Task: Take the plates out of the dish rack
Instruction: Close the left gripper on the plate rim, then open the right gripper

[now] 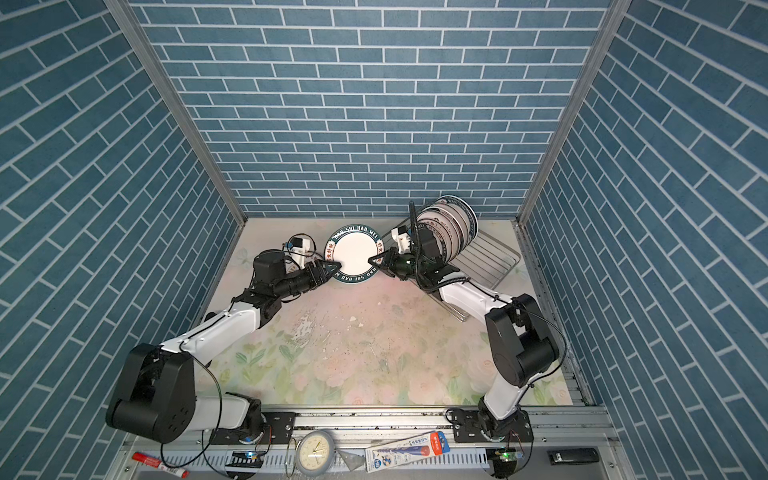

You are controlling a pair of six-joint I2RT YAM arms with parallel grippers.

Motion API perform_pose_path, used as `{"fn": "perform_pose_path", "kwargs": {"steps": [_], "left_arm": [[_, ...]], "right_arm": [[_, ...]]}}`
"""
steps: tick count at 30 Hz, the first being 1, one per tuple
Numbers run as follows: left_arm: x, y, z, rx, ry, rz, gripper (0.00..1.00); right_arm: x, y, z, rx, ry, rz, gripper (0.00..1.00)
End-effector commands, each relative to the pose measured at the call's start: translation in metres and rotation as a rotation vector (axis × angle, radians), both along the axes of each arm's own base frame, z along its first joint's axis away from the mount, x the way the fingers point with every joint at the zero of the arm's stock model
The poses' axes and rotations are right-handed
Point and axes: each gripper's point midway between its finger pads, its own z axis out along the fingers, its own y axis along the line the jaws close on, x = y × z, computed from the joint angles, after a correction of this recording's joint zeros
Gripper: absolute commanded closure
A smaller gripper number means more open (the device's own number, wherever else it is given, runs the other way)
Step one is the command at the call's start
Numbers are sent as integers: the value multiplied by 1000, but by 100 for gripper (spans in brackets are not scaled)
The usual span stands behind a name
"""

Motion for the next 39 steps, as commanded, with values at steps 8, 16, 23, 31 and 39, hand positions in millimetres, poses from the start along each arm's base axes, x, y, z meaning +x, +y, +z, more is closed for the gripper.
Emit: {"fn": "perform_pose_path", "kwargs": {"steps": [8,16,23,31,39], "left_arm": [[2,-8,9,-29,-23,-35,71],[0,-9,5,-34,10,-40,95],[-2,-8,3,-18,27,-43,100],[-4,-7,10,-20,32,-41,100],[-5,2,14,-29,46,-22,100]], "right_arm": [[-12,12,-2,16,-17,50,100],[-14,19,-3,14,-21,75,100],[-14,21,2,9,-44,85,83],[-14,22,11,2,-72,93,66],[-9,14,0,-69,-81,52,56]]}}
